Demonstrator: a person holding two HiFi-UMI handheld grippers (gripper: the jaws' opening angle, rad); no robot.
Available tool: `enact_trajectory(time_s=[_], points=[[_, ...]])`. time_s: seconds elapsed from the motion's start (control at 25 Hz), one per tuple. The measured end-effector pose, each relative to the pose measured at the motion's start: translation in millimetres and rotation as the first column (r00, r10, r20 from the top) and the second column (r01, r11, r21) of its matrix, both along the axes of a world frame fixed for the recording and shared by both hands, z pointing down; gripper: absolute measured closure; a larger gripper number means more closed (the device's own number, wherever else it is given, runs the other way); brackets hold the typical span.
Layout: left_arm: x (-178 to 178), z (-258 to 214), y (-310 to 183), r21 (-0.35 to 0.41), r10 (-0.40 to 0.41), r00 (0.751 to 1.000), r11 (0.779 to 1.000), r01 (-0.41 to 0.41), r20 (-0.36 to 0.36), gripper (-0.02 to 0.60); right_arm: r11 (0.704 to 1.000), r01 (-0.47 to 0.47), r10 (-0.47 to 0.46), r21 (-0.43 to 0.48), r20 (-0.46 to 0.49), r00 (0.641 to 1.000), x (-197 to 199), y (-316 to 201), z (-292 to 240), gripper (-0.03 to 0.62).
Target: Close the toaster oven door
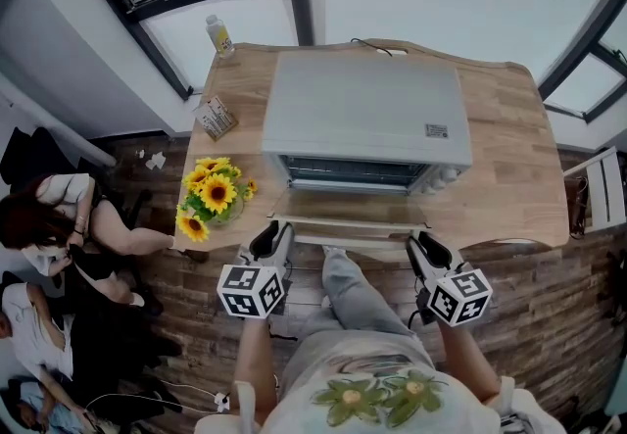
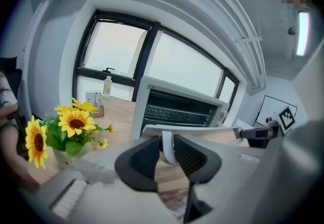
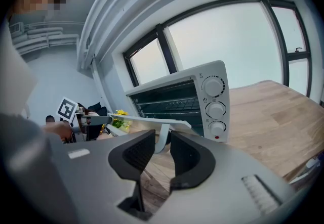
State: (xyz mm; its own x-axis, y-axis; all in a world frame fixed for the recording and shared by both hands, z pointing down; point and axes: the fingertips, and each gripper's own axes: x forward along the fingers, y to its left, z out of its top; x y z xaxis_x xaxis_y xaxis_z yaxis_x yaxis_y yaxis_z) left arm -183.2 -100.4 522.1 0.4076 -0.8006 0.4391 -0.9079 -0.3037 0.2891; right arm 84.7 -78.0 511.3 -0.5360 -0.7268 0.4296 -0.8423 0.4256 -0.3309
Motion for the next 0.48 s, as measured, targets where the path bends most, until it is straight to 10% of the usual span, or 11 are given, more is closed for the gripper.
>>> enact_trajectory(time_s=[0.48], points=[[1.8,-14.3,-14.9,0.018,-0.001,1.0,1.0,0.001,0.008,0.477,1.0,-0.009,0.009,0.026,0.006,1.0,1.4,-14.6,-14.6,0.499]])
